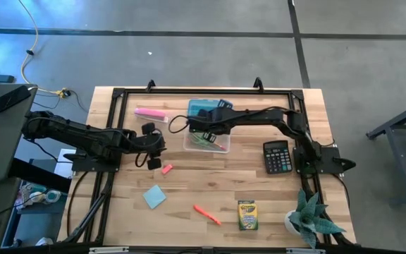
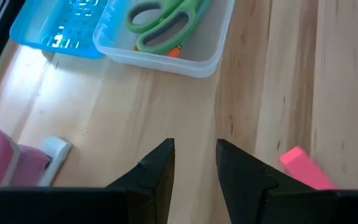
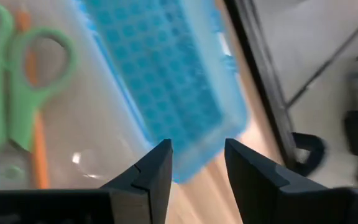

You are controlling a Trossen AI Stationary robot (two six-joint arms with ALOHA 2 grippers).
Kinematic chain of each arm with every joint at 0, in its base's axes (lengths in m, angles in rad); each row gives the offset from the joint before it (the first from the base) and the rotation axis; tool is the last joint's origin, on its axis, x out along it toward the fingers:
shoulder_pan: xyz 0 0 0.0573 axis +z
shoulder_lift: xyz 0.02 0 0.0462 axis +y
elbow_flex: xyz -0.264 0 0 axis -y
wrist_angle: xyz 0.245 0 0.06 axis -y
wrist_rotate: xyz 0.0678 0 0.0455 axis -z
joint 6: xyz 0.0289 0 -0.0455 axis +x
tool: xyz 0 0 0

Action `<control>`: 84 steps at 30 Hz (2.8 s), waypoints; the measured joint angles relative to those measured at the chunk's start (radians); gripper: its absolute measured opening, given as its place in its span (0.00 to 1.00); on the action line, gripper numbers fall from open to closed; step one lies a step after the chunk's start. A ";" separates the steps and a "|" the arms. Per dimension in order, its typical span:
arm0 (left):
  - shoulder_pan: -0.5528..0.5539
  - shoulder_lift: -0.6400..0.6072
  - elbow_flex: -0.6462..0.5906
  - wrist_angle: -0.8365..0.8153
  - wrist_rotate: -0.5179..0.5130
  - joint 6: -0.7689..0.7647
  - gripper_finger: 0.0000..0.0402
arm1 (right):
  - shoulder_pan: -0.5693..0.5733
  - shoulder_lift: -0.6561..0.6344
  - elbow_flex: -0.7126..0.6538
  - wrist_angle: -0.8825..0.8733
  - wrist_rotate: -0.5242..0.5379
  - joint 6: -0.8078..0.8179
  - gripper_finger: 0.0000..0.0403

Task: Pack school essentials
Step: Put the pink eraser into the blue supply box

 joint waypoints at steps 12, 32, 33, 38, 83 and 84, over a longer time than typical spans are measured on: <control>0.000 0.000 0.000 -0.053 -0.004 -0.318 0.38 | -0.006 -0.117 0.000 -0.260 0.193 0.064 0.34; -0.001 -0.001 0.334 -0.462 0.184 -0.418 0.48 | 0.004 -0.558 -0.422 -0.209 0.205 0.444 0.34; -0.001 -0.001 0.344 -0.476 0.205 -0.430 0.47 | 0.013 -0.586 -0.465 -0.173 0.185 0.458 0.34; -0.002 0.013 0.352 -0.483 0.319 -0.503 0.46 | 0.090 -0.713 -0.637 0.058 0.115 0.457 0.34; -0.063 0.568 0.351 -0.284 0.315 -0.712 0.46 | 0.326 -0.794 -0.852 0.500 0.092 0.431 0.34; -0.063 0.573 0.351 -0.279 0.316 -0.713 0.46 | 0.326 -0.794 -0.852 0.499 0.092 0.431 0.34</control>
